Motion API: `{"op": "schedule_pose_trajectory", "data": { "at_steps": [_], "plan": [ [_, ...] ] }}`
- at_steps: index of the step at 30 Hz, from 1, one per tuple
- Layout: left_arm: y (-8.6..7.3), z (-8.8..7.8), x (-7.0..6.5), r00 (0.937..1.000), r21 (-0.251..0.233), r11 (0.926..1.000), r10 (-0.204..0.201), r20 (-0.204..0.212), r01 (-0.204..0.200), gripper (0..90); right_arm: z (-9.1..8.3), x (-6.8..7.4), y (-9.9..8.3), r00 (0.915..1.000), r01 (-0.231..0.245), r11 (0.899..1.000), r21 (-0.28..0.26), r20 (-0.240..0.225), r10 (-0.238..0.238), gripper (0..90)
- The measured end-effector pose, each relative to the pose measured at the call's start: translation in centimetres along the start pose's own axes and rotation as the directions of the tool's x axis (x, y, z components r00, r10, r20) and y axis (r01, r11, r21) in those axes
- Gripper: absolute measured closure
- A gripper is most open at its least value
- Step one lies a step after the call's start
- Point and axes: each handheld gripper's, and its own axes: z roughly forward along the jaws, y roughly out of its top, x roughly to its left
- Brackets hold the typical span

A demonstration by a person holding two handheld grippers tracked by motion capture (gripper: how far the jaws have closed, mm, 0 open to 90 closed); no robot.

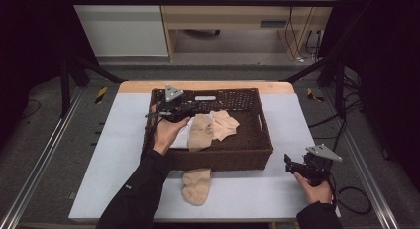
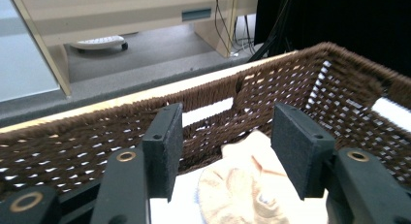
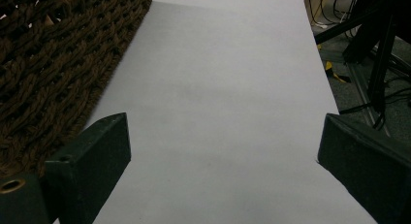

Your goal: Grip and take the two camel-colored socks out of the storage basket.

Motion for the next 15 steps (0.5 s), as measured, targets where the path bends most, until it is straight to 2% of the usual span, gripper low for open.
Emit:
{"op": "schedule_pose_trajectory", "data": {
  "at_steps": [1, 2, 3, 6, 13, 15],
  "plan": [
    [0.0, 0.0, 0.0, 1.0000, 0.000, 1.0000, 0.000, 0.000, 0.000, 45.7, 0.0, 0.0, 0.0, 1.0000, 0.000, 1.000, 0.000, 0.000, 0.000, 5.1],
    [-0.4, 0.8, 0.0, 1.0000, 0.024, 0.9997, 0.005, -0.005, -0.005, 46.2, 0.0, 0.0, 0.0, 1.0000, 0.001, 1.000, -0.001, 0.000, -0.001, 5.2],
    [-0.4, 0.8, 0.0, 1.0000, 0.024, 0.9997, 0.005, -0.005, -0.005, 46.9, 0.0, 0.0, 0.0, 1.0000, 0.001, 1.000, -0.001, 0.000, -0.001, 5.2],
    [-1.2, 2.1, 0.0, 0.9995, 0.072, 0.9971, 0.028, -0.016, -0.027, 48.5, 0.0, 0.0, 0.0, 1.0000, 0.001, 1.000, 0.001, -0.001, -0.001, 5.2],
    [-2.0, 3.4, -0.1, 0.9994, 0.111, 0.9934, 0.033, -0.007, -0.032, 52.7, 0.1, 0.1, 0.0, 1.0000, 0.001, 1.000, 0.000, -0.001, -0.001, 5.3],
    [-2.3, 3.8, -0.1, 0.9987, 0.152, 0.9872, 0.051, -0.003, -0.050, 53.2, 0.0, 0.0, 0.0, 1.0000, 0.001, 1.000, -0.001, -0.001, -0.001, 5.2]
  ]
}}
